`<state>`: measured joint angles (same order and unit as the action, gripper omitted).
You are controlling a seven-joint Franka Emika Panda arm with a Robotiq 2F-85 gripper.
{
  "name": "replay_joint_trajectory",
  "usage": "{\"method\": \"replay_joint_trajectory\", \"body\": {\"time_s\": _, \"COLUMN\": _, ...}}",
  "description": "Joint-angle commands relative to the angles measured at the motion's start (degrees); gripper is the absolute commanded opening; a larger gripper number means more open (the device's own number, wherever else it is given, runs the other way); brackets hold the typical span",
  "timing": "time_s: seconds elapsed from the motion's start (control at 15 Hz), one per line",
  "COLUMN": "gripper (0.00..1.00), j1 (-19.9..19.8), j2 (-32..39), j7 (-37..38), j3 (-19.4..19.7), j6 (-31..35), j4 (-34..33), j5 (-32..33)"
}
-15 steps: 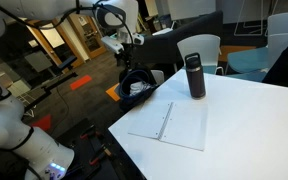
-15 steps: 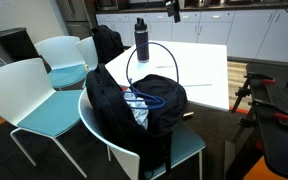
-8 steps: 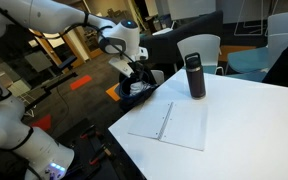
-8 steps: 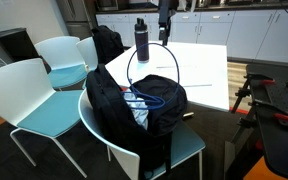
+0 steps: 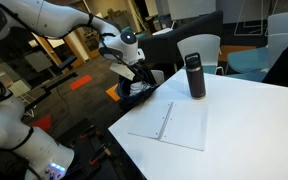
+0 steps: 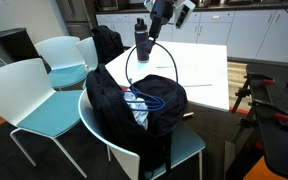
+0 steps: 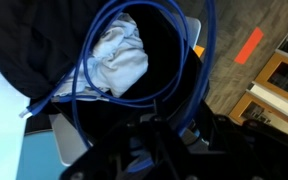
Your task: Pick up the bottle from the bag and put it on the table, then pick up the cloth and cable on the table and put them in the bag
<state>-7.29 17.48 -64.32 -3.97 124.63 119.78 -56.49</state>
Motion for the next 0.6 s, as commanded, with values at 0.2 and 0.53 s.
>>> {"method": "replay_joint_trajectory", "body": {"time_s": 0.2, "gripper": 0.00, "j1": 6.65, "j2": -2.09, "j7": 17.14, "j3": 0.40, "j6": -4.28, "j4": -4.75, "j5": 12.49}}
{"method": "replay_joint_trajectory", "body": {"time_s": 0.53, "gripper": 0.01, "j1": 10.01, "j2": 5.35, "j7": 28.91, "j3": -2.14, "j6": -9.27, "j4": -17.63, "j5": 25.96}}
